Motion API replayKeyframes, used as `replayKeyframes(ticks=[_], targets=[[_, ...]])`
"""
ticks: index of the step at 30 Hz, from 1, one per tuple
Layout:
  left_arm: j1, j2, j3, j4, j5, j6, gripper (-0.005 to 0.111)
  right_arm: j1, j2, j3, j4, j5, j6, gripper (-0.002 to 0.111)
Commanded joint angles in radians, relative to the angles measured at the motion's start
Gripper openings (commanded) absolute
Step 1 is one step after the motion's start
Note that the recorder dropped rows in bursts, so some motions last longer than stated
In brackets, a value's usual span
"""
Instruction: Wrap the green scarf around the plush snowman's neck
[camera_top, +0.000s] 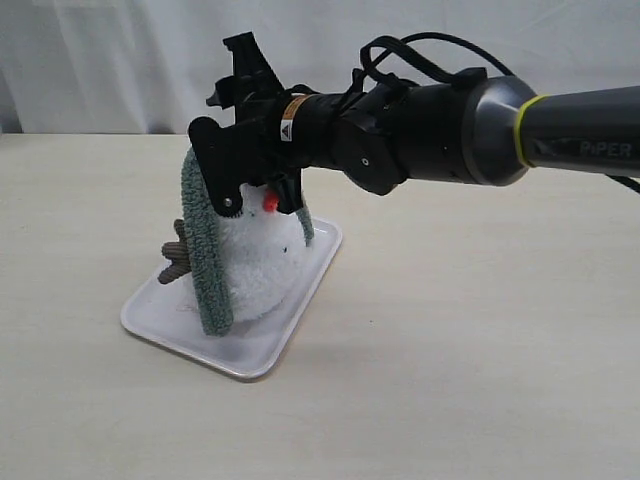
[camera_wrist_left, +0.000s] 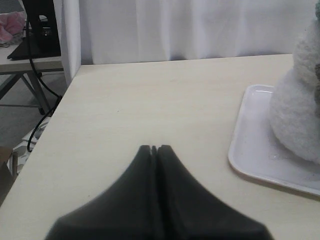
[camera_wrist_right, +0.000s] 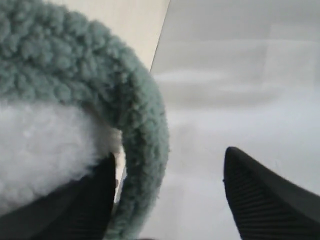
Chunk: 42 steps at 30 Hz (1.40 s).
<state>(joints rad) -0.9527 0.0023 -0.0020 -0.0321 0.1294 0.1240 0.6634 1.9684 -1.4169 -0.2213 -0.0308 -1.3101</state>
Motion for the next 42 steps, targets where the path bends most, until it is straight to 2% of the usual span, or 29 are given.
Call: replayKeyframes(ticks=[1, 7, 18, 23, 28, 29, 31, 32, 33, 35, 37, 39, 42], targets=[[-0.002, -0.002, 0.002, -0.013, -0.031, 0.000, 0.000, 0.002, -0.011, 0.005, 0.007, 0.018, 0.174, 0.068], [-0.002, -0.002, 0.002, -0.013, -0.031, 0.000, 0.000, 0.002, -0.035, 0.005, 0.007, 0.053, 0.389, 0.068], [-0.002, -0.002, 0.002, -0.013, -0.031, 0.000, 0.000, 0.002, -0.109, 0.005, 0.007, 0.314, 0.472, 0.068], [-0.002, -0.002, 0.002, -0.013, -0.031, 0.000, 0.000, 0.002, -0.169, 0.005, 0.007, 0.320, 0.618, 0.068], [-0.002, -0.002, 0.002, -0.013, -0.031, 0.000, 0.000, 0.002, -0.247, 0.005, 0.007, 0.335, 0.910, 0.066], [-0.002, -0.002, 0.002, -0.013, -0.031, 0.000, 0.000, 0.002, -0.258, 0.002, 0.007, 0.346, 0.979, 0.062], [-0.002, -0.002, 0.002, -0.013, -0.031, 0.000, 0.000, 0.002, -0.270, -0.043, 0.007, 0.450, 1.147, 0.042], [-0.002, -0.002, 0.002, -0.013, -0.031, 0.000, 0.000, 0.002, -0.270, -0.071, 0.007, 0.515, 1.170, 0.034], [-0.002, -0.002, 0.002, -0.013, -0.031, 0.000, 0.000, 0.002, -0.267, -0.124, 0.041, 0.648, 1.176, 0.017], [-0.002, -0.002, 0.002, -0.013, -0.031, 0.000, 0.000, 0.002, -0.265, -0.202, 0.146, 0.799, 1.168, 0.004], [-0.002, -0.002, 0.002, -0.013, -0.031, 0.000, 0.000, 0.002, -0.265, -0.257, 0.303, 0.887, 1.119, 0.004], [-0.002, -0.002, 0.002, -0.013, -0.031, 0.000, 0.000, 0.002, -0.258, -0.280, 0.425, 0.939, 1.072, 0.009], [-0.002, -0.002, 0.002, -0.013, -0.031, 0.000, 0.000, 0.002, -0.236, -0.280, 0.505, 0.971, 1.072, 0.027]])
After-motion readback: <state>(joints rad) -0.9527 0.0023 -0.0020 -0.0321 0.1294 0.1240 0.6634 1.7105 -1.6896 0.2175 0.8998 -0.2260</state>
